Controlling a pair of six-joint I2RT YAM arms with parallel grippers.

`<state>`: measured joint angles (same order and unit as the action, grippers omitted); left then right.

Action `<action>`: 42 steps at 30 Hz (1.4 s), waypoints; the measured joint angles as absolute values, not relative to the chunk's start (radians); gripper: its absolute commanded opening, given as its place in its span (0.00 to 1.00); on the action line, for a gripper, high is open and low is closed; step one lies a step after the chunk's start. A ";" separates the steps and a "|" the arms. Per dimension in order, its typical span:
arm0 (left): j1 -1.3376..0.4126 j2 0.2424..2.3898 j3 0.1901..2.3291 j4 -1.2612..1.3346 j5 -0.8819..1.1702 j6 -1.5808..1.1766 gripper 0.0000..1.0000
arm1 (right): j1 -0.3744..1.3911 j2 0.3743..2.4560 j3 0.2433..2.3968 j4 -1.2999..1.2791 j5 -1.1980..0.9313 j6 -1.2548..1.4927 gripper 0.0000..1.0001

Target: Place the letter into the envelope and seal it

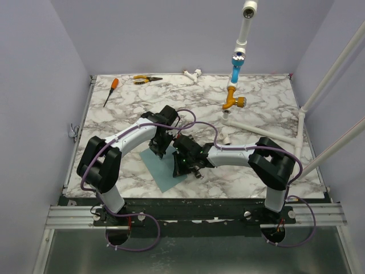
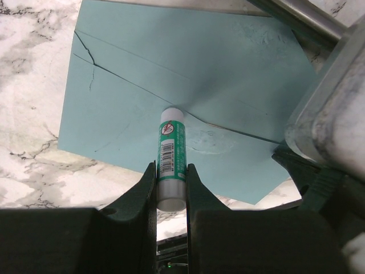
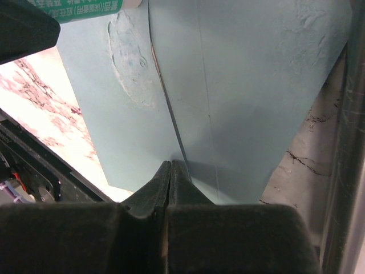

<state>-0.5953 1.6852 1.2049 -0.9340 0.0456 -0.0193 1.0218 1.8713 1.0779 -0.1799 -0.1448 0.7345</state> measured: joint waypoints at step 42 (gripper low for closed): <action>-0.635 1.608 1.249 -1.049 0.218 0.067 0.00 | 1.056 1.657 0.867 -0.104 0.008 0.507 0.01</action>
